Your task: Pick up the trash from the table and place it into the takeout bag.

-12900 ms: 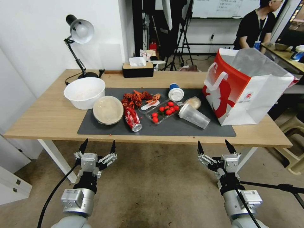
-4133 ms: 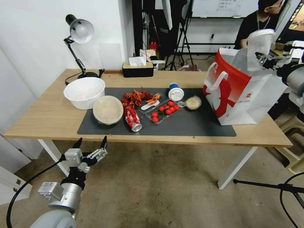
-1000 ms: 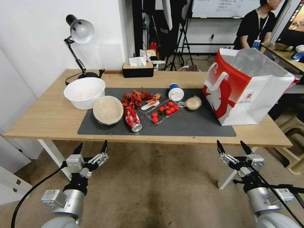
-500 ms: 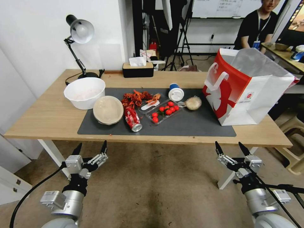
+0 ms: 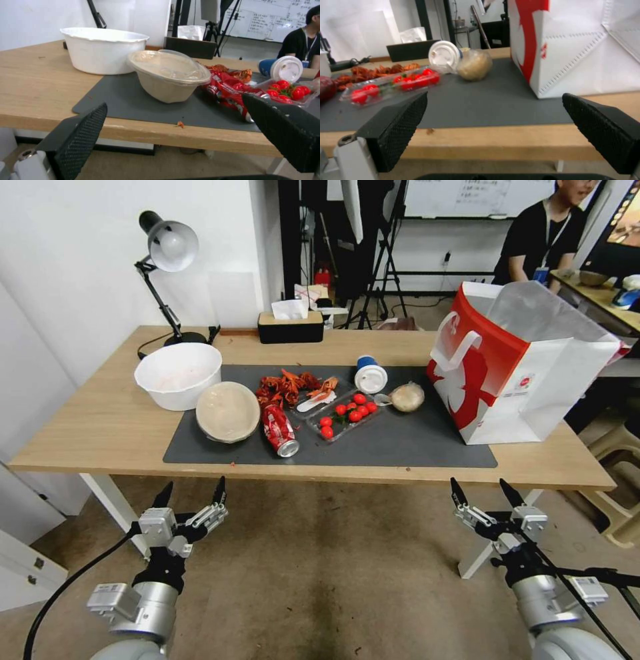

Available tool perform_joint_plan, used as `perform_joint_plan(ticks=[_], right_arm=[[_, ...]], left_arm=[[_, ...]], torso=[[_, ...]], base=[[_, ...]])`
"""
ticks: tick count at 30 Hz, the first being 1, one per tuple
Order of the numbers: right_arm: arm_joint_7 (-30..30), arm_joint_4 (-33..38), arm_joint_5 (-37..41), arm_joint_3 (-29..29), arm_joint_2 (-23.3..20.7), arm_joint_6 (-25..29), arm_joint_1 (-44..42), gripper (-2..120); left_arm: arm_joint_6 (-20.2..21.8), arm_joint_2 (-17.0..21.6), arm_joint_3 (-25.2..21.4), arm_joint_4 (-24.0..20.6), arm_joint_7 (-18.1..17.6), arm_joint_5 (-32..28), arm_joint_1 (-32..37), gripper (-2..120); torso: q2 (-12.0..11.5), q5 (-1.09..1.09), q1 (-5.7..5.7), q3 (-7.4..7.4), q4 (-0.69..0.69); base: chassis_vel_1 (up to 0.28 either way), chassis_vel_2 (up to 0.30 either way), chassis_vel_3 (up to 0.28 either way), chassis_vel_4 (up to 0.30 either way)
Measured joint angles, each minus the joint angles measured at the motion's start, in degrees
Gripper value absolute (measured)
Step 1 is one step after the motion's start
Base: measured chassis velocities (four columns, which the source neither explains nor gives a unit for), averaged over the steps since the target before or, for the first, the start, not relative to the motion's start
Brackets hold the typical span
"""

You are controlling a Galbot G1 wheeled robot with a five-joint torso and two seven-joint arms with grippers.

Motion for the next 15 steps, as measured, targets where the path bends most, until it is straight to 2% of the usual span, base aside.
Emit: perform_joint_plan(ticks=[10,15], right_arm=[[0.5,1.0,-1.9,-2.2,-0.9,-2.7,5.0,100],[1.3,0.9,-3.7,-4.7,-1.9,-5.0,10.1,100]], left_arm=[[0.0,0.2,0.1,0.1,0.1,0.0,-0.1,100],[-0.1,0.4,0.0,-0.2,0.1,0.0,0.0,100]], torso=[[0.0,0.01,0.0,0.0,0.0],[0.0,0.0,0.0,0.0,0.01]], base=[[0.0,0.0,0.0,0.0],[0.0,0.0,0.0,0.0]])
